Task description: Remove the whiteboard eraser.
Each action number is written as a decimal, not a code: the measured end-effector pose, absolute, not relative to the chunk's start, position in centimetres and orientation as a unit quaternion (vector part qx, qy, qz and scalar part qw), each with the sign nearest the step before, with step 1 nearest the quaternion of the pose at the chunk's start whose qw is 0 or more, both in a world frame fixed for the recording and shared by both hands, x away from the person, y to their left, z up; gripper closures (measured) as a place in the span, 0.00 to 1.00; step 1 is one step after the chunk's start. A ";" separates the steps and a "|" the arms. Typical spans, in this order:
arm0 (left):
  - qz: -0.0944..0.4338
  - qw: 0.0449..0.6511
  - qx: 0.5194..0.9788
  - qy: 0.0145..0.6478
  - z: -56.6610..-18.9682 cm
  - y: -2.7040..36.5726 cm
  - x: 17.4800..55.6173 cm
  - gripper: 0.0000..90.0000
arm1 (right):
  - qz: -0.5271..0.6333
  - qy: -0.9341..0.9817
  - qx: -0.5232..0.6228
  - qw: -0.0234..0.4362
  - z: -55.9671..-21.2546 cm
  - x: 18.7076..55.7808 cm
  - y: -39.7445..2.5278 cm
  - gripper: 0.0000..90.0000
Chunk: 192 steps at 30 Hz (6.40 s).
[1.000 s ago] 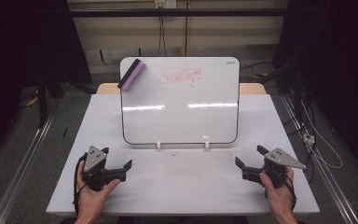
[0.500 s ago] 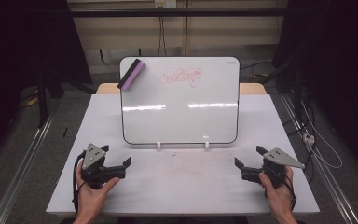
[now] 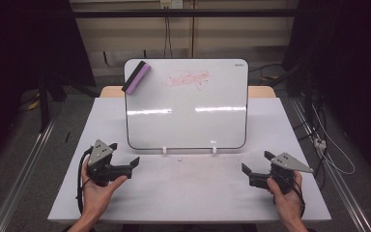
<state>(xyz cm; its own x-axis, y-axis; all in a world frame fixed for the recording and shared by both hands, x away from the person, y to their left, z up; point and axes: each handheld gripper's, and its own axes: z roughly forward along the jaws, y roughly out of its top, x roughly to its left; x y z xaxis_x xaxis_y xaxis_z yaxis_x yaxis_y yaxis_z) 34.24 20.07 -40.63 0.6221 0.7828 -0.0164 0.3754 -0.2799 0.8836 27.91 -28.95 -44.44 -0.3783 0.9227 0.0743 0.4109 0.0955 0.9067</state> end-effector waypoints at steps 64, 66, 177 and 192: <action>0.369 0.328 0.807 0.324 -29.4 15.1 49.3 0.61 | 0.465 0.694 0.479 0.271 -44.5 28.0 -28.8 0.05; 0.370 0.329 0.807 0.322 -29.4 14.9 49.2 0.63 | 0.466 0.694 0.477 0.270 -44.5 28.0 -28.8 0.05; 0.240 0.530 0.750 0.314 -36.1 13.4 35.0 0.71 | 0.512 0.675 0.459 0.266 -44.2 28.2 -26.9 0.05; 0.219 0.521 0.765 0.308 -37.7 12.2 34.1 0.71 | 0.531 0.672 0.447 0.259 -44.1 28.2 -26.0 0.05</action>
<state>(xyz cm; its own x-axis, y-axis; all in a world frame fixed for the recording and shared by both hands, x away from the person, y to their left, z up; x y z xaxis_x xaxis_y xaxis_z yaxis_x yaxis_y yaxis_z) 34.11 12.17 -37.72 0.7141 0.7000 0.0131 0.2436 -0.2660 0.9327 28.24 -26.02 -44.08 -0.4657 0.8758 0.1267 0.3256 0.0365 0.9448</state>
